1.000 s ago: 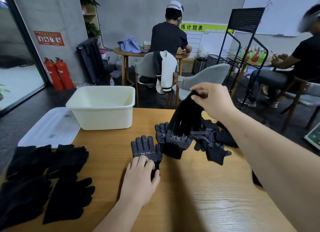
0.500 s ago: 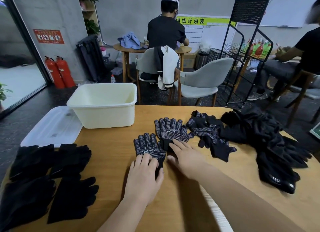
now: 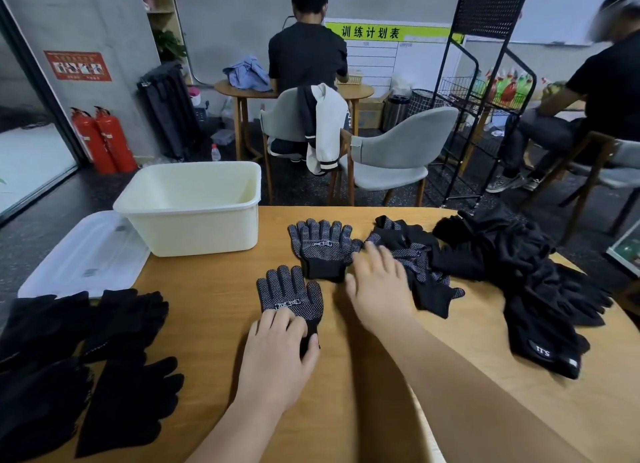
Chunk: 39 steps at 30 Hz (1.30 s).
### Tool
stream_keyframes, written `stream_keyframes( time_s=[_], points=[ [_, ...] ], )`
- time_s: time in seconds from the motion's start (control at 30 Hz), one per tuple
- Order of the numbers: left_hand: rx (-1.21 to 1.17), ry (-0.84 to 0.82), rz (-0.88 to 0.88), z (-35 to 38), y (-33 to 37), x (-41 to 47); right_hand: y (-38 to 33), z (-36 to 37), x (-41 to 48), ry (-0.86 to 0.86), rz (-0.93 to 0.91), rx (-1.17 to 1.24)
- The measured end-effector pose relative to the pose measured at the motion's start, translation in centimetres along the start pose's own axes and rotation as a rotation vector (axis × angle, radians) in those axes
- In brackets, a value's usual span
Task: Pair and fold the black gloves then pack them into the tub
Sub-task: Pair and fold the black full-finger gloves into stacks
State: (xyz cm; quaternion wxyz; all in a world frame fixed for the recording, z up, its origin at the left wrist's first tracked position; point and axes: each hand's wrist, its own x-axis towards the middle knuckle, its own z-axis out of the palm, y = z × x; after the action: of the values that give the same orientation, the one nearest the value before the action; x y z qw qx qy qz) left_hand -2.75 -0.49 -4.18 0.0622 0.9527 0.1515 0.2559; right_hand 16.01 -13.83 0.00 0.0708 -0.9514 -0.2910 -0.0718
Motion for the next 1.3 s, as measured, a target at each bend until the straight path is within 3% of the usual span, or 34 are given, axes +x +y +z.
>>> stream_keyframes(
  time_s=[0.1, 0.3, 0.43, 0.53, 0.83, 0.97, 1.17, 1.3],
  points=[
    [0.000, -0.009, -0.004, 0.2, -0.1, 0.0, 2.1, 0.3, -2.5, 0.133, 0.315, 0.009],
    [-0.015, 0.004, 0.005, 0.2, 0.0, -0.2, 5.9, 0.4, -5.9, 0.231, 0.475, 0.229],
    [-0.017, 0.021, 0.003, 0.2, 0.0, -0.5, 8.0, -1.0, -6.7, 0.056, 0.659, 0.082],
    [-0.023, 0.021, 0.002, 0.4, -0.1, -0.5, 9.3, -1.7, -7.0, -0.021, 0.628, 0.082],
    [-0.025, 0.019, -0.003, 0.2, 0.0, -0.3, 10.7, -3.9, -7.2, 0.059, 0.493, 0.205],
    [-0.019, 0.006, -0.011, 0.3, -0.1, -0.2, 10.7, -4.4, -7.5, 0.093, 0.548, 0.360],
    [-0.035, 0.008, -0.011, 0.3, -0.2, -0.3, 10.9, -3.5, -7.3, -0.006, 0.598, 0.223],
    [-0.037, 0.013, -0.006, 0.3, -0.1, -0.3, 11.9, -3.6, -6.3, 0.015, 0.499, 0.232]
  ],
)
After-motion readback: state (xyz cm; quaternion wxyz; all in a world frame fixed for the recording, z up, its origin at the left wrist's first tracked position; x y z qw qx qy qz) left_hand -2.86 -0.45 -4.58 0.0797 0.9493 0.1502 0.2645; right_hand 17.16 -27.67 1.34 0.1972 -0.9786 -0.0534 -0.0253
